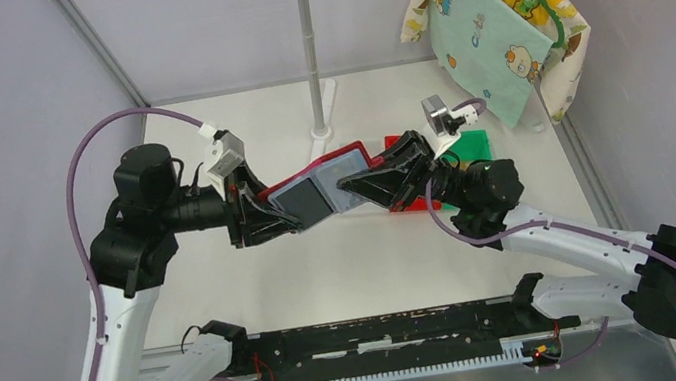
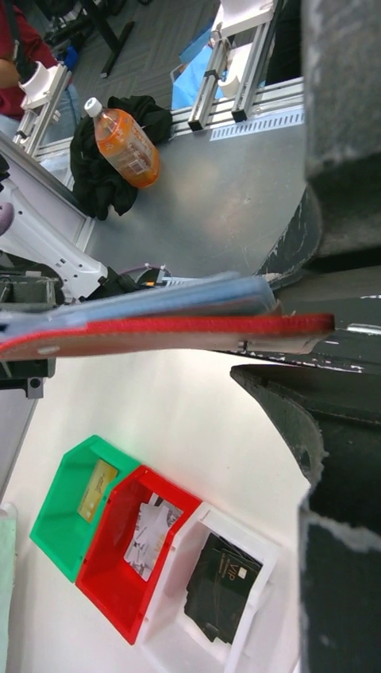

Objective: Take the credit cards out of the card holder
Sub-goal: Remove the credit card from the card holder.

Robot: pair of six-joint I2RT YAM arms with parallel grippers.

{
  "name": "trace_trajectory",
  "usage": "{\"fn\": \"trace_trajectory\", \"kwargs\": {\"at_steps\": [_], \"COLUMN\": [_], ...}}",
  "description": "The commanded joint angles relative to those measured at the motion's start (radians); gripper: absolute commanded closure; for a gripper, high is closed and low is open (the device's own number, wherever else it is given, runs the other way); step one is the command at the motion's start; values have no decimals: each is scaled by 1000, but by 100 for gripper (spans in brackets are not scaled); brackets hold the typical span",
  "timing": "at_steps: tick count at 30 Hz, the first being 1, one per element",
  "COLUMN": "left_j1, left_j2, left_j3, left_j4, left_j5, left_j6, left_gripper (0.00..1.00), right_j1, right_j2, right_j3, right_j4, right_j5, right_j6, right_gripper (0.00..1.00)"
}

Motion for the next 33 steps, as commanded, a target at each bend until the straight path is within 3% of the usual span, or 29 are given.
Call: {"fn": "trace_trajectory", "kwargs": {"at_steps": [1,6,15,17,20,25,28,33], "left_j1": [-2,-3,-1,-3,-3,-2,-3,-3], "left_j2": [-19,-18,-12,-12,-12,-18,-19,-5], "left_j3": [-38,-54,-23,-16,-19,-68,-76,-62], "left_j4": [105,159,172,173,181,258,266,242], "left_j5": [20,38,47,50,63,88,95,83], "left_j6": [-109,-152,-162,-164,-179,-263,-270,-274], "left_gripper": [62,74,83,80,65,62,68,91], "right_j1": [30,61,77,79,85,99,100,100], "right_j2": [2,21,-12,-12,-8,4,1,-8], "right_j3": [-24,-39,-107,-114,-118,-113,-117,-134], "right_j4": [221,262,270,277,283,284,282,263], "right_j5": [95,126,188,194,203,211,218,225], "right_j6": [64,66,32,32,33,32,30,26], "right_gripper": [100,100,100,100,100,100,100,99]}}
